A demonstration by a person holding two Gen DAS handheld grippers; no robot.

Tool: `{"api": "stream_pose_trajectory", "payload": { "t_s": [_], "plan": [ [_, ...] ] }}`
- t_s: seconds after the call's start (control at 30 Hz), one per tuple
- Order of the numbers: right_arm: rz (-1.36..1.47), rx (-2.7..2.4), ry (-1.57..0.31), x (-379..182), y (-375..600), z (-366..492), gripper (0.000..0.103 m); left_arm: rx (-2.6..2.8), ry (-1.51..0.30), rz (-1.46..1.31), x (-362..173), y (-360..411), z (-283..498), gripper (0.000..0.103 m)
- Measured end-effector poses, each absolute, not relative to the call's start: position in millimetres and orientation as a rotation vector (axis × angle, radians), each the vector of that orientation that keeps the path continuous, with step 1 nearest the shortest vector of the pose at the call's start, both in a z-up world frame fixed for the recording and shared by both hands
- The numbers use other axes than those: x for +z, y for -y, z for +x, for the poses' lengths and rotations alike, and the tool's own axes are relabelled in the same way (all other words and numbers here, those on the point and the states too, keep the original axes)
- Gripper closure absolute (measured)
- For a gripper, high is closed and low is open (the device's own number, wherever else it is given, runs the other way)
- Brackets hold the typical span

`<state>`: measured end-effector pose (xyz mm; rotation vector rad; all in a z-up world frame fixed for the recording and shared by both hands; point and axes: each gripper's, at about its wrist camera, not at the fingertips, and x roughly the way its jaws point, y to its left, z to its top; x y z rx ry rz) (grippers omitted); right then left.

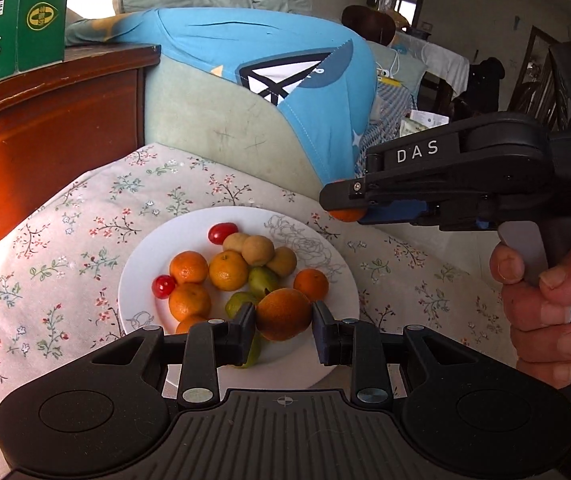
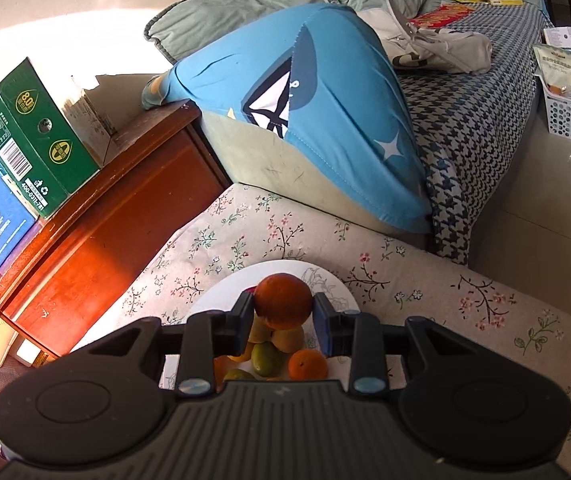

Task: Organize fruits
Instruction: 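Carry both oranges over the white plate and lower them, then open both tools to release the oranges onto the plate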

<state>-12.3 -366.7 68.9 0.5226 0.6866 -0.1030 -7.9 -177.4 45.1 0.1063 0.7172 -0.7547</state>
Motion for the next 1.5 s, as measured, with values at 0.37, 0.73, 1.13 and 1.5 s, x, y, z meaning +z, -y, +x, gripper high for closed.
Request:
{"api": "stream_pose_trajectory", "payload": {
  "t_s": [0.37, 0.73, 1.13, 1.5],
  "plan": [
    [0.563, -0.104, -0.732, 44, 379, 15, 0.071, -0.768, -0.717, 0.162, 31, 198, -8, 0.075],
    [0.594, -0.092, -0.763, 31, 380, 29, 0.062, -0.751, -0.723, 0.159, 28, 201, -4, 0.072],
    [0.577, -0.131, -0.713, 55, 378, 14, 0.029, -0.672, -0.704, 0.174, 47, 195, -14, 0.015],
    [0.539, -0.22, -0.685, 89, 367, -17, 0.012, -0.621, -0.739, 0.183, 67, 184, -26, 0.008]
  ]
}}
